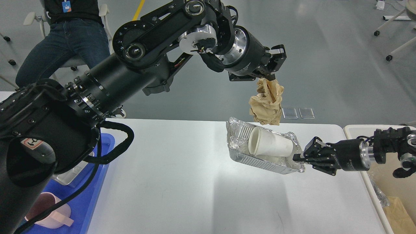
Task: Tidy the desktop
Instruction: 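Lower the beige cloth into the foil tray and release it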
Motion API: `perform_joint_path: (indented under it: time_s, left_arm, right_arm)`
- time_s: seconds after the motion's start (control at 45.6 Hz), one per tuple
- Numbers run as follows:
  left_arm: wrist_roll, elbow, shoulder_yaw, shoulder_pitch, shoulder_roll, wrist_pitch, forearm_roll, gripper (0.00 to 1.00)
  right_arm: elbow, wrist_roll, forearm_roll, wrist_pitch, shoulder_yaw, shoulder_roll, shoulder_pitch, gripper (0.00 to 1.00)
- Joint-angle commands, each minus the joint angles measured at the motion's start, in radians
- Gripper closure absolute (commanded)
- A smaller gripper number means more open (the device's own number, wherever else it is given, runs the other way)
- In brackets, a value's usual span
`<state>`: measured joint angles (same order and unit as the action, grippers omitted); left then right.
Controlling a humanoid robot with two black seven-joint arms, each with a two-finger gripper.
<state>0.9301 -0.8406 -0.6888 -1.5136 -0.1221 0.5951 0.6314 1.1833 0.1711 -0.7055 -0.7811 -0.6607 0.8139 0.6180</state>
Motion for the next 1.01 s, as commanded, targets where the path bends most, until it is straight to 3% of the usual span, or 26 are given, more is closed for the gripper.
perform_joint_path:
  time_s: [0.0,0.986]
  left_arm:
    - [0.001,0.0,0.003,0.001,-0.007,0.0,-0.001,1.0]
    - [0.015,-0.012,-0.005,-0.007,-0.021,0.002,-0.001,1.0]
  right_arm:
    - [-0.01,-0.001,0.001,-0.001,-0.014,0.004,0.0,1.0]
    - [-0.073,-0.001,0.017,-0.015,-0.083,0.045,0.0,1.0]
